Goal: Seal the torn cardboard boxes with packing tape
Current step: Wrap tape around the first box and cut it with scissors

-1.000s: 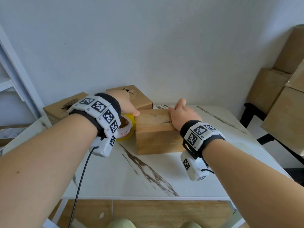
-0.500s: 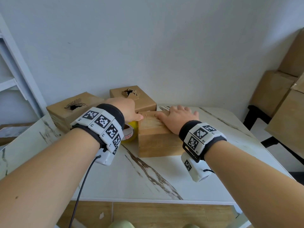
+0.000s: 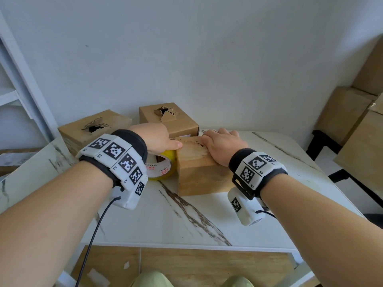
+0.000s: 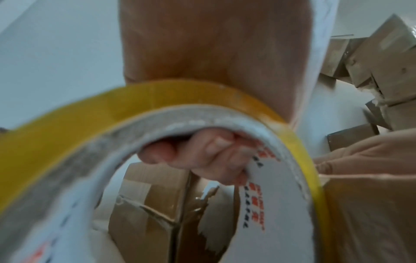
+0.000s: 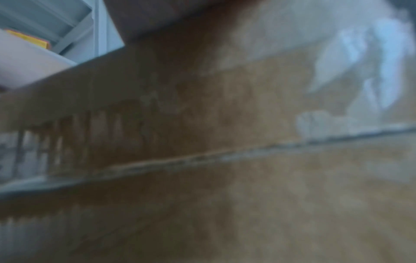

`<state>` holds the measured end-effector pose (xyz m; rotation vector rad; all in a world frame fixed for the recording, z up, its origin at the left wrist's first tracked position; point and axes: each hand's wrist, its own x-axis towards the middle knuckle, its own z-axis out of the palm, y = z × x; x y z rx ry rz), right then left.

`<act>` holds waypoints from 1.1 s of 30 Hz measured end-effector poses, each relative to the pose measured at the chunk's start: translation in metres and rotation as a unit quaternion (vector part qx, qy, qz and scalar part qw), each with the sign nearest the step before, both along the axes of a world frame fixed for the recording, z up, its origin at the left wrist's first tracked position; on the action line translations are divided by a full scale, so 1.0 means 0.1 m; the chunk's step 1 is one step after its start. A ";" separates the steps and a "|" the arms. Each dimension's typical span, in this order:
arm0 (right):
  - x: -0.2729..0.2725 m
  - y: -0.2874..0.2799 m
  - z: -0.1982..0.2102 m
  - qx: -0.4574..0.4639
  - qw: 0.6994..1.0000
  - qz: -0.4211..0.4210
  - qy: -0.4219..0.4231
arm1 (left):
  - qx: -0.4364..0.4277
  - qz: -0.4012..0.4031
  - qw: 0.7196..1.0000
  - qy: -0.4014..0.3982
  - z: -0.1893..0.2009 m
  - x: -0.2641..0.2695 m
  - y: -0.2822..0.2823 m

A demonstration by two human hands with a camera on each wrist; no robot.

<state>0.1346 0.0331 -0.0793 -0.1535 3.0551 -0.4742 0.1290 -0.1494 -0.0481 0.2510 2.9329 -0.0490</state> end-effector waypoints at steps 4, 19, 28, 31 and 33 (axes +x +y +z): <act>-0.02 0.04 0.04 -0.012 1.000 0.020 -0.002 | 0.082 0.008 0.996 -0.029 -0.10 0.04 -0.07; 0.04 -0.18 -0.02 0.115 0.992 0.046 0.017 | 0.144 0.006 0.986 -0.088 -0.14 0.03 -0.18; -0.01 -0.13 -0.06 0.104 0.993 0.051 0.023 | 0.167 -0.004 0.979 -0.116 -0.10 0.03 -0.27; 0.00 -0.10 -0.06 0.089 0.994 0.056 0.032 | 0.170 0.001 0.981 -0.094 0.02 0.02 -0.33; 0.02 -0.09 -0.06 0.086 0.994 0.058 0.033 | 0.177 0.001 0.981 -0.085 0.07 0.02 -0.37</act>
